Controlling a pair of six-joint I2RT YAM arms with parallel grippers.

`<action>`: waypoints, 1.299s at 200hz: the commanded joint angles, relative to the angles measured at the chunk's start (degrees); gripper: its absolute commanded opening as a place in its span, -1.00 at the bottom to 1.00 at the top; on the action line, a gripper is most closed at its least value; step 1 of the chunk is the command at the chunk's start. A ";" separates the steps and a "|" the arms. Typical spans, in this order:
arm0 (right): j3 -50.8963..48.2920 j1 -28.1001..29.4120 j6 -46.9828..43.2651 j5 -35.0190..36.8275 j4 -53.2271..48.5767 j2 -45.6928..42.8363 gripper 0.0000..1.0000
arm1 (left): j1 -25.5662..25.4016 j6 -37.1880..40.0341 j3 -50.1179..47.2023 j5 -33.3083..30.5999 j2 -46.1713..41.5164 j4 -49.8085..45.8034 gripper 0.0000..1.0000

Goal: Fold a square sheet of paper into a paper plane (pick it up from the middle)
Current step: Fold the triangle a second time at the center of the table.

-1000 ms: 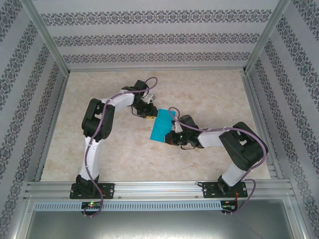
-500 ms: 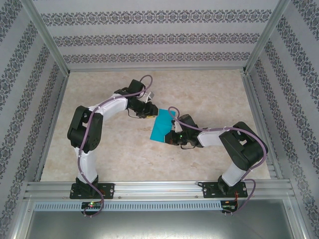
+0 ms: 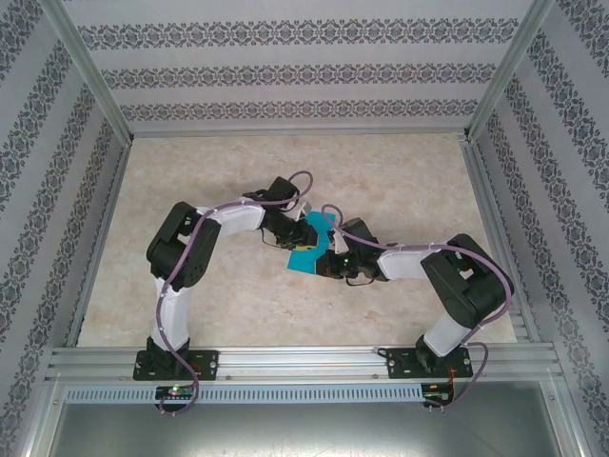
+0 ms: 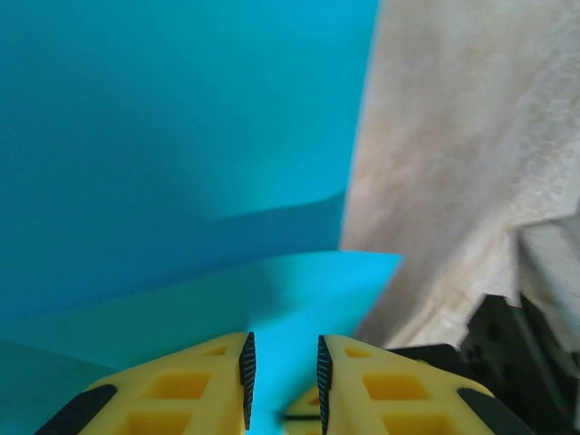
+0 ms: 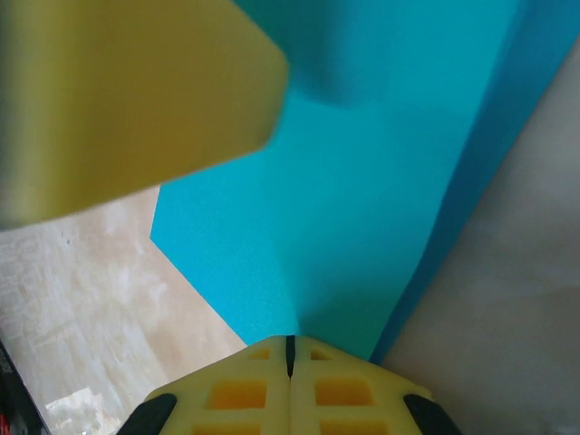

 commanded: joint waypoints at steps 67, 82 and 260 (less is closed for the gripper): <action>-1.12 0.91 -1.76 2.45 -7.94 -2.12 -0.89 | -0.79 3.55 3.45 -7.91 4.60 -4.48 -0.43; -1.78 0.87 -1.68 2.69 -8.33 -2.92 -0.89 | -0.64 4.40 4.57 -9.65 5.34 -5.89 -0.43; 1.90 -5.11 4.68 -5.52 6.32 1.09 -0.89 | 0.18 5.59 6.35 -8.27 5.49 -6.98 -0.44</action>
